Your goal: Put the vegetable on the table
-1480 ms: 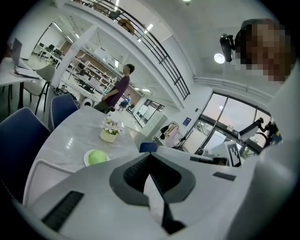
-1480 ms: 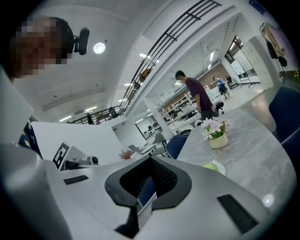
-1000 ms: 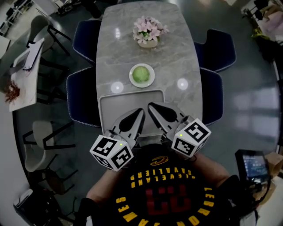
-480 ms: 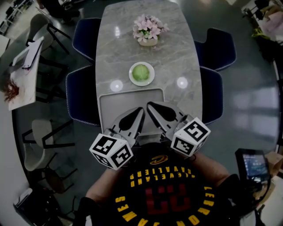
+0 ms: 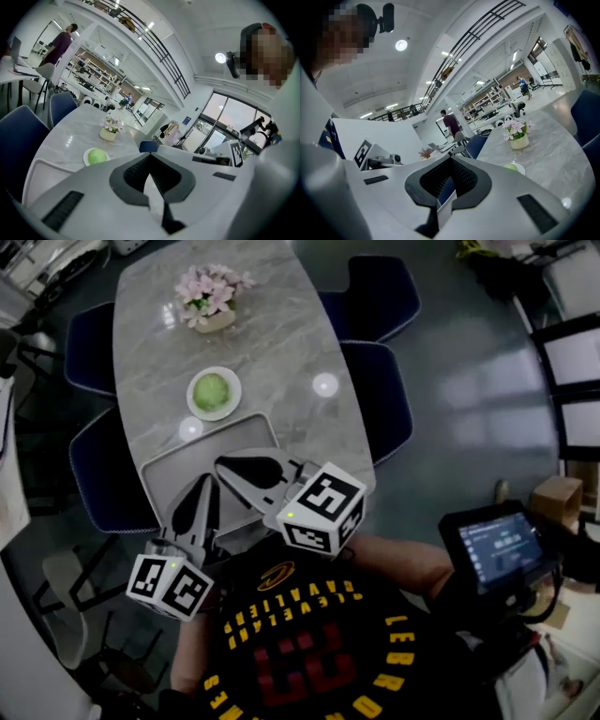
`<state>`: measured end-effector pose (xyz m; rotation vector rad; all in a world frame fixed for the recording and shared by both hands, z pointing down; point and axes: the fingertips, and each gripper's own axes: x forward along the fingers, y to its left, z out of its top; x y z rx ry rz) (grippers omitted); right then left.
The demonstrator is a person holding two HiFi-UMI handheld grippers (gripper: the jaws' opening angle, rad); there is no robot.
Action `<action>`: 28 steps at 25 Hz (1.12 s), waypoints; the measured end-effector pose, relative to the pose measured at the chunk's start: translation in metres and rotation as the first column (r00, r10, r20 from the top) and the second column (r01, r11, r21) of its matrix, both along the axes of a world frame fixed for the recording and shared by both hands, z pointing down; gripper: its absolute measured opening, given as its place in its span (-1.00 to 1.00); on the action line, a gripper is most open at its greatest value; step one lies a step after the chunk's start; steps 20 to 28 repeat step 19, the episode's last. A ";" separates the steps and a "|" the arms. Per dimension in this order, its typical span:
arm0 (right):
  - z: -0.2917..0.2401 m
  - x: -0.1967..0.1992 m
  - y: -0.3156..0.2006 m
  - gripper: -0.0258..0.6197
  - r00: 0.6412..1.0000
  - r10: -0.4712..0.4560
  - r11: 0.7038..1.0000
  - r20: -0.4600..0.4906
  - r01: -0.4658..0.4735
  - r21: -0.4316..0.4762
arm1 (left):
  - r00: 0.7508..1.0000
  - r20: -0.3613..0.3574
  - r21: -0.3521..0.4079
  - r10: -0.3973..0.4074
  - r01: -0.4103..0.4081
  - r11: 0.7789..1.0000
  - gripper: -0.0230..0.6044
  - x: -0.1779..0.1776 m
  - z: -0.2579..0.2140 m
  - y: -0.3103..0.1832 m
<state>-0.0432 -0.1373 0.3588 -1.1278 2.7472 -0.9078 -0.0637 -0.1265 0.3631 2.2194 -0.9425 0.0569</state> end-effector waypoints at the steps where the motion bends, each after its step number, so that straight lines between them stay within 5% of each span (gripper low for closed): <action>1: -0.002 -0.002 0.001 -0.91 1.000 -0.009 1.000 0.003 0.009 0.002 | 1.000 0.005 0.000 -0.007 0.007 1.000 -0.93 -0.001 -0.001 0.001; 28: -0.003 0.029 0.009 -0.91 0.997 0.072 0.997 -0.027 -0.072 -0.034 | 0.994 -0.038 -0.025 0.101 -0.102 0.994 -0.93 0.033 0.002 0.005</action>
